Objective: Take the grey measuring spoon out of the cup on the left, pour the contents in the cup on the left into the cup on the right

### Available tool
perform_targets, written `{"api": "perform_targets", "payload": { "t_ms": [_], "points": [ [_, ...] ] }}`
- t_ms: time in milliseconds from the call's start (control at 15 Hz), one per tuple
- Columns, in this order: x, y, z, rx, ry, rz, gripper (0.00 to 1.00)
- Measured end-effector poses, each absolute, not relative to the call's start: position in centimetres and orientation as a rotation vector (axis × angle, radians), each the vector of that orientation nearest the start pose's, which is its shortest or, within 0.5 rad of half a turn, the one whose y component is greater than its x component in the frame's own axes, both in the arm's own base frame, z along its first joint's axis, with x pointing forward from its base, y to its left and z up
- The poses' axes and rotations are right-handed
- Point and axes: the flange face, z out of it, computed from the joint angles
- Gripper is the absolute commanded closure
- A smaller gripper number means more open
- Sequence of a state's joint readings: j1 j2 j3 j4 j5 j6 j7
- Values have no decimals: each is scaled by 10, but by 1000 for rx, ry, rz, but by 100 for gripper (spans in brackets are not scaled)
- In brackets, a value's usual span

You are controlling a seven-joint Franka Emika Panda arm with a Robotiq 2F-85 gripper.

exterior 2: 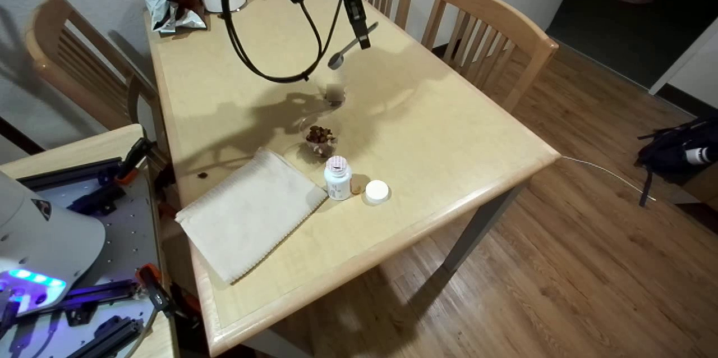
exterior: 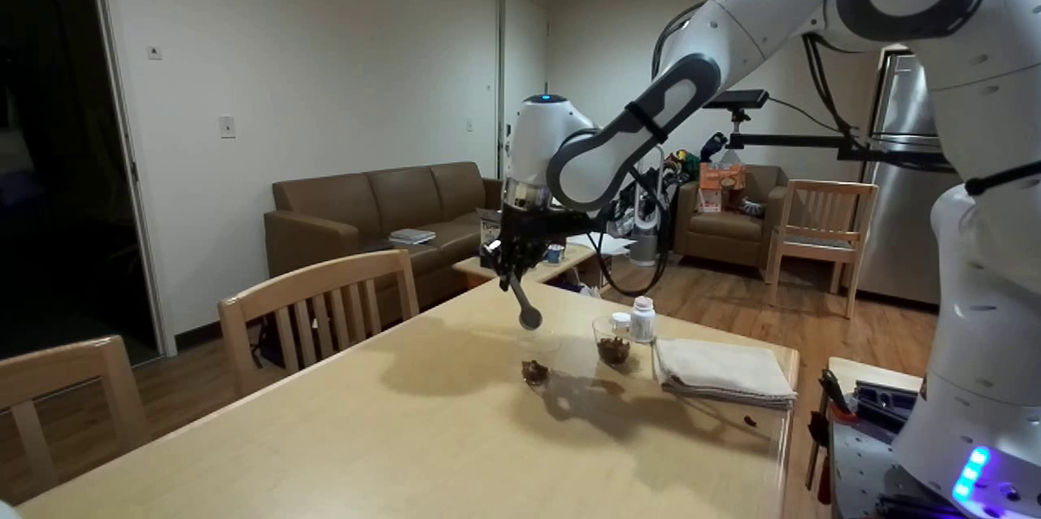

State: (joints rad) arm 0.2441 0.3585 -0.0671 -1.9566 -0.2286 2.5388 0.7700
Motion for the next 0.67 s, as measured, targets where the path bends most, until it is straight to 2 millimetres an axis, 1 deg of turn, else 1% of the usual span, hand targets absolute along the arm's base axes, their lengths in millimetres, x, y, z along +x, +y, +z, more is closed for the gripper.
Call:
{"api": "perform_targets", "payload": {
  "t_ms": [200,333,467,600,667],
  "points": [
    [632,112,355,-3082,646,-526,94],
    [643,103,374,-3074,656,-597,94],
    [656,89,383,-3062,690,-643,94],
    [669,74,382,-3057,733,-666,94],
    [675,67,378,-3053,765,-668,94]
  ]
}}
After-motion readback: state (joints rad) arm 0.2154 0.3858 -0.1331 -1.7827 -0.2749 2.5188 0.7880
